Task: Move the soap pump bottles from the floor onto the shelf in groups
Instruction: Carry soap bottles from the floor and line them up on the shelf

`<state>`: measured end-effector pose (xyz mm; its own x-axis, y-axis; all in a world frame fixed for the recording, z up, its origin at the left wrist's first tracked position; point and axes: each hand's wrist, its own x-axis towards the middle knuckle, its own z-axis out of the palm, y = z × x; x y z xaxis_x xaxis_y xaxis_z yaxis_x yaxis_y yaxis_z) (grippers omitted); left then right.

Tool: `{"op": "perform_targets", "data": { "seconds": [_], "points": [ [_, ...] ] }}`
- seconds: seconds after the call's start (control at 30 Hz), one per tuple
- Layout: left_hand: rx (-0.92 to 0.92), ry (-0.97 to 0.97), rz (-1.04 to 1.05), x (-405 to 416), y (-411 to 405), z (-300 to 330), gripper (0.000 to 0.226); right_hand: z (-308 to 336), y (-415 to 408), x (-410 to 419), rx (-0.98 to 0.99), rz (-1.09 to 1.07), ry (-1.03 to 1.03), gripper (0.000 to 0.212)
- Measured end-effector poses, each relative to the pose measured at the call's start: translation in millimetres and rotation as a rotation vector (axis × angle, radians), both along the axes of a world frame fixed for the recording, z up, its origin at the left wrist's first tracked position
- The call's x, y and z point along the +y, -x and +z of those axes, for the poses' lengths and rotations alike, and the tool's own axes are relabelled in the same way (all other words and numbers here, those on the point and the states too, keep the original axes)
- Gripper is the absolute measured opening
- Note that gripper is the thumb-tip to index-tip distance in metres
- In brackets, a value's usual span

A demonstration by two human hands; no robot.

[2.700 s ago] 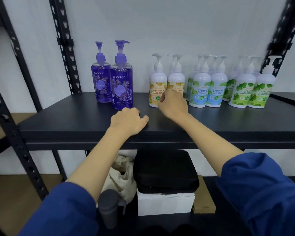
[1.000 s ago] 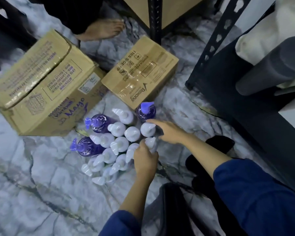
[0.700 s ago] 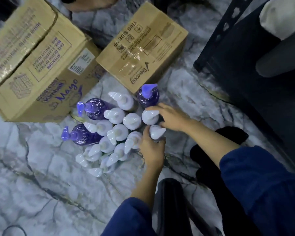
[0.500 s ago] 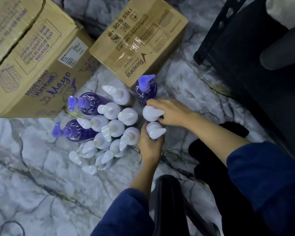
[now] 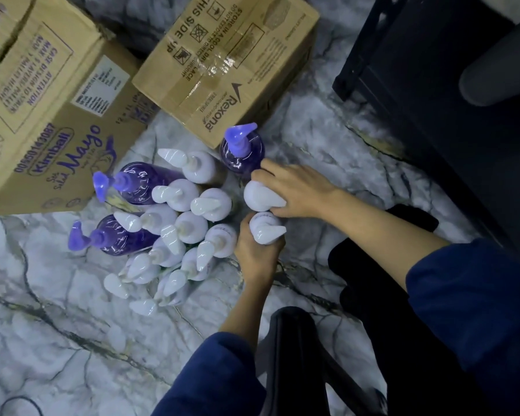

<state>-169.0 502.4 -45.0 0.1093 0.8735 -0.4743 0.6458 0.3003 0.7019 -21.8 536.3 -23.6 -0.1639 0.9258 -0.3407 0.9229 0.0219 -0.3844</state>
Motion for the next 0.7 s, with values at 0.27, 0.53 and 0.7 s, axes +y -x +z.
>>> {"op": "perform_targets", "data": {
  "seconds": [0.27,0.53,0.7],
  "points": [
    [-0.063,0.003,-0.082,4,-1,-1,0.078,-13,0,-9,0.290,-0.126,0.075,0.058],
    [0.009,0.036,-0.233,14,-12,-7,0.086,-8,-25,-13,0.249,-0.199,0.001,0.043],
    [-0.004,0.038,-0.334,22,-40,-14,0.074,-9,-49,-21,0.288,-0.365,-0.019,0.052]
  ]
}}
